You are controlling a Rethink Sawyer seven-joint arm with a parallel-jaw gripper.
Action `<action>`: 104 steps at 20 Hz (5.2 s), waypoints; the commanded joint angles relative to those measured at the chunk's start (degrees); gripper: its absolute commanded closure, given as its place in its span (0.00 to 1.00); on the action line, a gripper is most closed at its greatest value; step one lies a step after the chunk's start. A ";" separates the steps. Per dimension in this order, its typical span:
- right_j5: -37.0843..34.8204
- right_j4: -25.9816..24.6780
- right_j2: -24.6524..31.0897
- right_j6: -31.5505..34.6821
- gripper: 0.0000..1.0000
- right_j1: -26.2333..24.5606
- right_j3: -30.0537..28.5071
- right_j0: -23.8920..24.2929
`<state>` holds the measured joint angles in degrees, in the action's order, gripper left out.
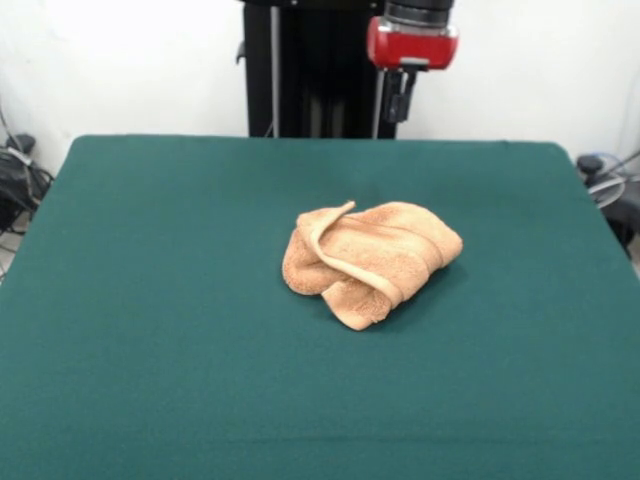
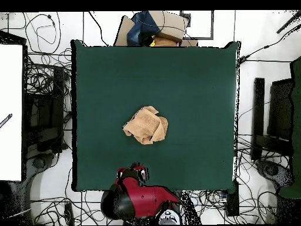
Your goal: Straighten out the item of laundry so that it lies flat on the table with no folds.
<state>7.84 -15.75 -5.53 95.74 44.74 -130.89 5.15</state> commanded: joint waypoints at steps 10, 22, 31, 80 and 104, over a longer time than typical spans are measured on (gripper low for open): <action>-4.59 0.61 4.47 8.31 1.00 -3.54 0.37 6.80; -1.29 0.50 1.11 6.29 1.00 -10.36 9.28 6.15; -7.51 2.67 -0.86 4.87 1.00 -7.71 15.61 4.08; -10.19 -0.24 -0.68 6.10 0.00 -15.08 25.31 3.61; -10.19 0.45 0.15 7.16 0.00 -13.23 23.72 4.15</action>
<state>0.96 -15.79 -6.26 95.74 33.82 -108.85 9.97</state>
